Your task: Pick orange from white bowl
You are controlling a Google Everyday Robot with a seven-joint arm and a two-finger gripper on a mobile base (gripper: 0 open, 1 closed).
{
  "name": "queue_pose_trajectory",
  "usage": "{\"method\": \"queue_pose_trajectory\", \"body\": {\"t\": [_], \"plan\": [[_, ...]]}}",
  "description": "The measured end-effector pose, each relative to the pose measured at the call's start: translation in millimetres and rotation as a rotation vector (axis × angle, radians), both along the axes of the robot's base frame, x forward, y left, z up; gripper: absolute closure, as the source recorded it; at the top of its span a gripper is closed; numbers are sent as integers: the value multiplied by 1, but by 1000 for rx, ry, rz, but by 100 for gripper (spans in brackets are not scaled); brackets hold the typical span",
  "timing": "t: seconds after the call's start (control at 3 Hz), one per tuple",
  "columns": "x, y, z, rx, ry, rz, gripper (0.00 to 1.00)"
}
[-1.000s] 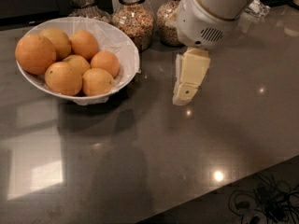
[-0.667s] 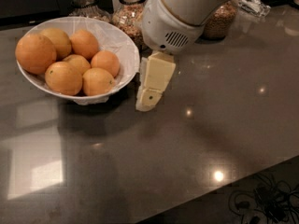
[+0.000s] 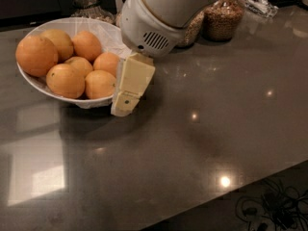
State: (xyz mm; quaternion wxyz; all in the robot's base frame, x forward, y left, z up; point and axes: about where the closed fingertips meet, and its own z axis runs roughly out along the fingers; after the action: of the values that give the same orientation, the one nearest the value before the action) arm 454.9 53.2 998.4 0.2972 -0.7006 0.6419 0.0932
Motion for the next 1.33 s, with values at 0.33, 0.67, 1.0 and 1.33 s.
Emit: {"method": "queue_pose_trajectory", "body": {"t": [0.33,0.67,1.0,1.33], "plan": [[-12,25,-10,48,15,58,0],[-30,79,-14,118,21,186,0],[-35,117,-11,161,10,281,0],[-23,142,-15,163,3,332,0]]}}
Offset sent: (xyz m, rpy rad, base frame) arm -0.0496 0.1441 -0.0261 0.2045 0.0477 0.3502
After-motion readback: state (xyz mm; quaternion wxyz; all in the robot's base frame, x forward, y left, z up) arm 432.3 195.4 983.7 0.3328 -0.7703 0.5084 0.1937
